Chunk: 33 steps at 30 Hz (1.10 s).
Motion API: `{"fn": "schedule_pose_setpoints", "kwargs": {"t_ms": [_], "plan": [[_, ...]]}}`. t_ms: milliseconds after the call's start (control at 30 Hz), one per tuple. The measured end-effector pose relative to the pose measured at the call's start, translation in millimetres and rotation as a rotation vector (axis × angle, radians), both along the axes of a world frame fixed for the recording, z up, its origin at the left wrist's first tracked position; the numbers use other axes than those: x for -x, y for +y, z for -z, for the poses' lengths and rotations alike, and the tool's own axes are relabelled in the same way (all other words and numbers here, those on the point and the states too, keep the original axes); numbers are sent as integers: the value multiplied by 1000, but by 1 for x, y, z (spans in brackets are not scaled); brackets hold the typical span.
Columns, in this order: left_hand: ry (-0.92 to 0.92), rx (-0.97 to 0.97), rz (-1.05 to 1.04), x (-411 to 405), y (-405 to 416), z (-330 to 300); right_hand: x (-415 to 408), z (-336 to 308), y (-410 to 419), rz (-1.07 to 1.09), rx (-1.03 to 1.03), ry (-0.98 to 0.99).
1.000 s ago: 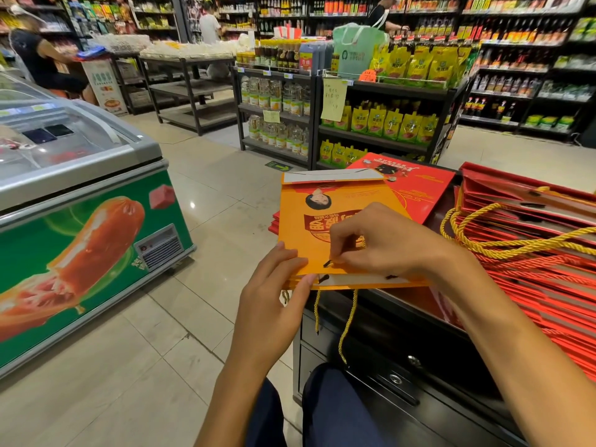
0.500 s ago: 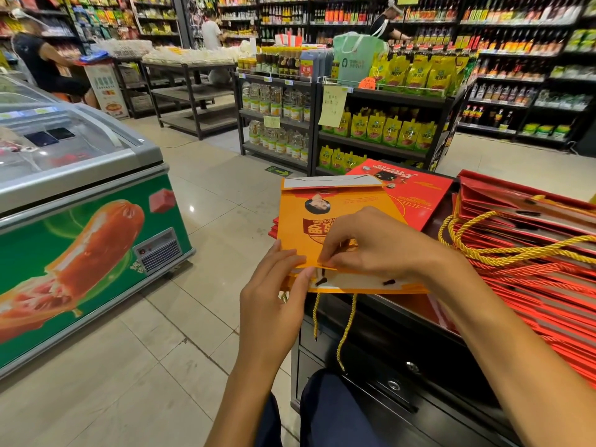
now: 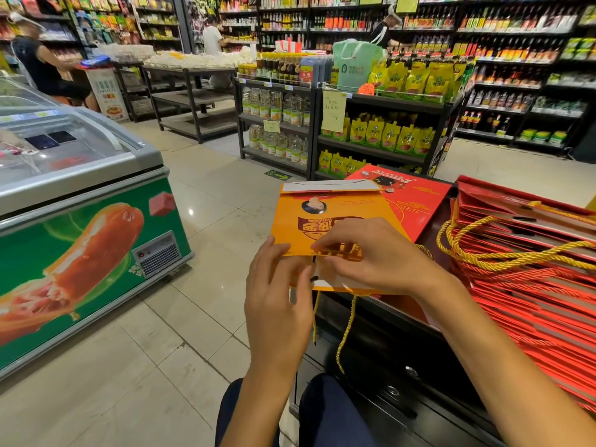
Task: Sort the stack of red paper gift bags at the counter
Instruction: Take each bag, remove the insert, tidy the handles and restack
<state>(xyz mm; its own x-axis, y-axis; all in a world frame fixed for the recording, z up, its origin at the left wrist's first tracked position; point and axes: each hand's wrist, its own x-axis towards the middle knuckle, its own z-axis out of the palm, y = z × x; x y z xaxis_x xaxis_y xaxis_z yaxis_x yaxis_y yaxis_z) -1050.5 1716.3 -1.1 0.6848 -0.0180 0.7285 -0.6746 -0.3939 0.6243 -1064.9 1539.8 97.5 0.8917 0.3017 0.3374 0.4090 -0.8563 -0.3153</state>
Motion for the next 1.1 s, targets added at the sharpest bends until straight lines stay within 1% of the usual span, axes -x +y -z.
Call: {"fn": "schedule_pose_setpoints", "kwargs": {"t_ms": [167,267,400,533,600,733,867,900,967,1033,1100], "plan": [[112,-16,-28,2,-10,-9,-3,3,3,-12,-3,-101],[147,-2,-42,0,-15,-12,-4,5,4,-15,-5,-126],[126,50,-38,-3,-17,-12,-5,4,2,-19,-13,-152],[92,112,36,-2,-12,-10,-5,7,-1,-20,-43,-196],[70,103,81,-1,-6,-5,-6,9,-3,-9,-57,-208],[61,39,125,-7,3,0,-6,2,-4,-39,-36,-109],[60,4,121,-12,9,4,-3,-9,-12,3,-95,113],[73,1,120,-12,11,6,-4,-10,-14,15,-70,163],[102,-9,135,-11,16,7,-5,-7,-18,23,-13,204],[134,31,163,-7,20,6,-7,-3,-21,28,-63,206],[204,139,143,-4,23,3,-8,0,-24,34,-100,203]]}}
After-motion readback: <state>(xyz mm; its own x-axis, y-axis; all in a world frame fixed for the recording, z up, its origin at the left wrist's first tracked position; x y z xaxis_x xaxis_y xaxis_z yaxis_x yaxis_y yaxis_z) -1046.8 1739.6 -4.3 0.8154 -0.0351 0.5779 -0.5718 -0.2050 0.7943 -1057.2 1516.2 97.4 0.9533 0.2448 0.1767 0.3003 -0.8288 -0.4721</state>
